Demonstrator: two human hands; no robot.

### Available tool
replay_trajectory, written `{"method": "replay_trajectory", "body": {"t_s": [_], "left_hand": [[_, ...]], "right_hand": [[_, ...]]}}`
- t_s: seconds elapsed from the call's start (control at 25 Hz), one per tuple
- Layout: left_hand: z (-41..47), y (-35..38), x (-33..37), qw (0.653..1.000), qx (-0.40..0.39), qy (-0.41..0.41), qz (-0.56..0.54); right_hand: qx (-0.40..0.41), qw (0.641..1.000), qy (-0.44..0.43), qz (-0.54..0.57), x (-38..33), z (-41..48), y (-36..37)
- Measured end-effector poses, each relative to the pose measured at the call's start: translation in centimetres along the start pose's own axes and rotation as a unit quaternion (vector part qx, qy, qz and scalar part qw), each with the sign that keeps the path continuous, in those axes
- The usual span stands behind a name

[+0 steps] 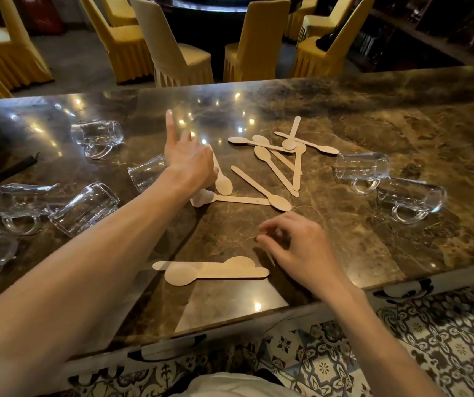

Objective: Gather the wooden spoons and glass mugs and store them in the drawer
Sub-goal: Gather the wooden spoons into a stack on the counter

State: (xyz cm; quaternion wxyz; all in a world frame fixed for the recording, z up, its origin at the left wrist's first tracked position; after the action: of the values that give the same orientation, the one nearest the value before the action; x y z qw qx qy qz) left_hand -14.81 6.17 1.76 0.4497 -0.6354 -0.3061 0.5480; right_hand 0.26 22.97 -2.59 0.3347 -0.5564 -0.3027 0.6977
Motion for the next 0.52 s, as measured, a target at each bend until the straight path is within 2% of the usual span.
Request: {"method": "replay_trajectory", "body": {"t_s": [0.16, 0.36, 0.52], "left_hand": [[0.1, 0.2, 0.3, 0.999, -0.025, 0.008, 0.033], [0.0, 0.5, 0.3, 0.997, -0.04, 0.007, 0.059], [0.2, 0.7, -0.2, 0.997, -0.046, 0.0, 0.061]], "right_hand": [[0.095, 0.992, 0.071, -0.046, 2.1, 3.0, -0.7], [0.084, 0.986, 0.101, -0.107, 3.5, 5.0, 0.0], [0.098, 0.982, 0.116, -0.115, 4.0, 5.5, 0.2]]}}
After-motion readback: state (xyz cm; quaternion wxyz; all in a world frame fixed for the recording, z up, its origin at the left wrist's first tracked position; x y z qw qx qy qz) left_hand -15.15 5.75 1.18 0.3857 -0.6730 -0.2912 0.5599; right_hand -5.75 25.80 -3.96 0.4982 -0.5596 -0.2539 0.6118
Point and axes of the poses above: each hand's wrist, its own z-axis towards the middle knuckle, its own y-axis out of the palm, x = y × z, the point moved 3 cm from there along z, towards the middle knuckle, and after that the axes turned 2 degrees about x, right-handed, at the moved point
